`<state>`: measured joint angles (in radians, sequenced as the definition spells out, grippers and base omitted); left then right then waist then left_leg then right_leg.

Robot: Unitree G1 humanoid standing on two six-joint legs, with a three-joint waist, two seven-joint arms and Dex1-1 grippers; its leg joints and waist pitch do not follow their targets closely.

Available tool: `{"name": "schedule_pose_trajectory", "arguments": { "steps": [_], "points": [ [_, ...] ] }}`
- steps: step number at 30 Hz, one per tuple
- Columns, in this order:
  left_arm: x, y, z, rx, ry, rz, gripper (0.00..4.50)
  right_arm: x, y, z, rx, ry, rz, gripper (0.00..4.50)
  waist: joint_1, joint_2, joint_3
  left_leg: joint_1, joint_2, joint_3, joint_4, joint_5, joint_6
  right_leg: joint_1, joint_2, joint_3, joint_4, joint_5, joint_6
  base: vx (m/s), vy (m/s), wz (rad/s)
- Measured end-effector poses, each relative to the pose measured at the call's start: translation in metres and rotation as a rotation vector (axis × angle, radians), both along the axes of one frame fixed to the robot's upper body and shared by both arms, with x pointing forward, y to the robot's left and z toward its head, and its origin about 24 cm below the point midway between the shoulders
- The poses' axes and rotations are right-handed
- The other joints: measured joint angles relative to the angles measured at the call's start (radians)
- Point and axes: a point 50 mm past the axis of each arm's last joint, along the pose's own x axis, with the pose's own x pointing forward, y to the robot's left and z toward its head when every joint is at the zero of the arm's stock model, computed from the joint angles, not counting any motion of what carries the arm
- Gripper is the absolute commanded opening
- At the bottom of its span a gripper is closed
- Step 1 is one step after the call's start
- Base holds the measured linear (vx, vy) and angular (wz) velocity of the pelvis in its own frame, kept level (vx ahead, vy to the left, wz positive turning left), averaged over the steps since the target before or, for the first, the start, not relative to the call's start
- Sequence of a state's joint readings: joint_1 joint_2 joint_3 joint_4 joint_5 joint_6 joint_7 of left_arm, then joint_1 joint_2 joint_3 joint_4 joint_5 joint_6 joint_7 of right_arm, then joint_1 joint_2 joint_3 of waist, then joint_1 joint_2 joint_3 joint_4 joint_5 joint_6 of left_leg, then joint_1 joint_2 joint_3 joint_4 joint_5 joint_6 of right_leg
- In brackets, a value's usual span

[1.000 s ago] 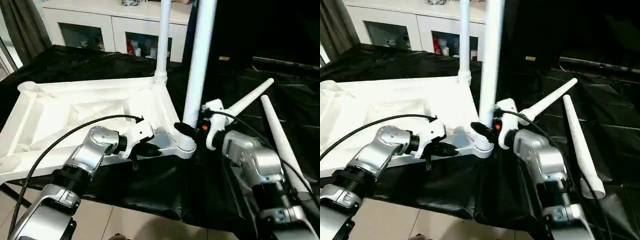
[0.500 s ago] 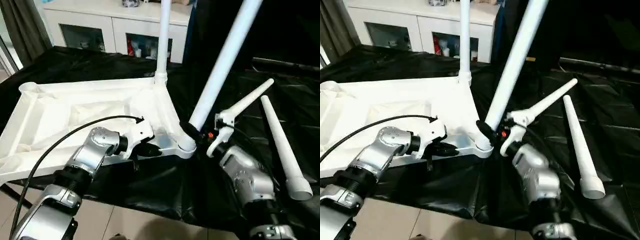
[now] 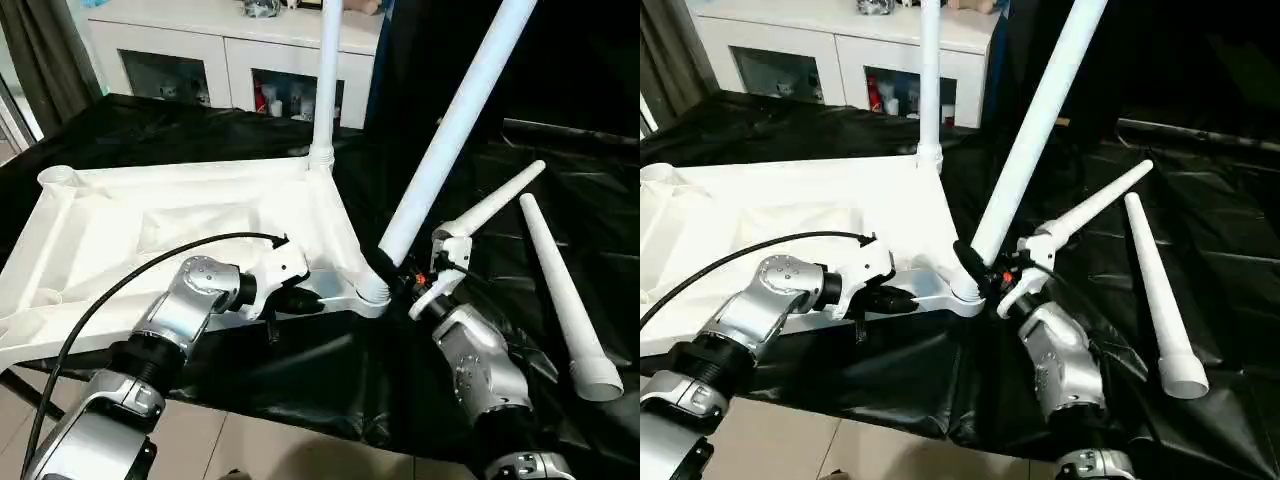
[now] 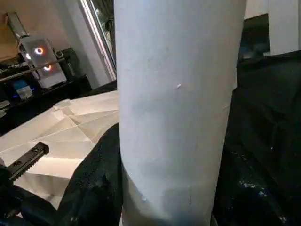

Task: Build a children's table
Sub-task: Insert table leg to table base

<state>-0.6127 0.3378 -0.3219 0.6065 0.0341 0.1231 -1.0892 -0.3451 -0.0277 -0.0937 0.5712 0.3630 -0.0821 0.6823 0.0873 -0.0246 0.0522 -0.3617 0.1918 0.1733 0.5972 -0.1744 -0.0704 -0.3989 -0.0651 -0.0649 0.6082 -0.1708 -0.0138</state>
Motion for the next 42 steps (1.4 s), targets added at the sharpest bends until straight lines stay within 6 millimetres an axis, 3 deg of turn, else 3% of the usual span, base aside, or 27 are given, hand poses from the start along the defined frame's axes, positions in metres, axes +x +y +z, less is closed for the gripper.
{"name": "schedule_pose_trajectory", "arguments": {
  "steps": [12, 21, 42],
  "points": [
    [0.0, -0.001, 0.002, 0.001, -0.02, -0.021, 0.0, -0.012, -0.013, 0.008, -0.047, -0.068, 0.008, 1.91, 0.006, 0.005, 0.001, -0.004, -0.001, 0.0, -0.006, 0.0, 0.0, -0.002, 0.0, 0.0, -0.003, 0.0, 0.0, 0.0, 0.0, 0.0],
    [0.0, -0.001, 0.003, -0.001, -0.034, -0.029, 0.0, -0.008, -0.011, 0.022, -0.215, -0.101, 0.095, 1.91, 0.005, 0.01, 0.004, -0.006, 0.0, 0.001, -0.012, 0.0, 0.0, -0.003, 0.0, -0.001, -0.007, 0.0, 0.0, 0.0, 0.0, 0.0],
    [-0.001, 0.0, 0.004, 0.013, -0.044, -0.072, 0.0, -0.002, -0.014, 0.036, -0.38, -0.064, 0.247, 1.91, 0.002, 0.019, 0.003, -0.006, 0.0, 0.001, -0.012, 0.0, 0.0, -0.002, 0.001, -0.001, -0.009, 0.0, 0.0, 0.0, 0.0, 0.0]
  ]
}}
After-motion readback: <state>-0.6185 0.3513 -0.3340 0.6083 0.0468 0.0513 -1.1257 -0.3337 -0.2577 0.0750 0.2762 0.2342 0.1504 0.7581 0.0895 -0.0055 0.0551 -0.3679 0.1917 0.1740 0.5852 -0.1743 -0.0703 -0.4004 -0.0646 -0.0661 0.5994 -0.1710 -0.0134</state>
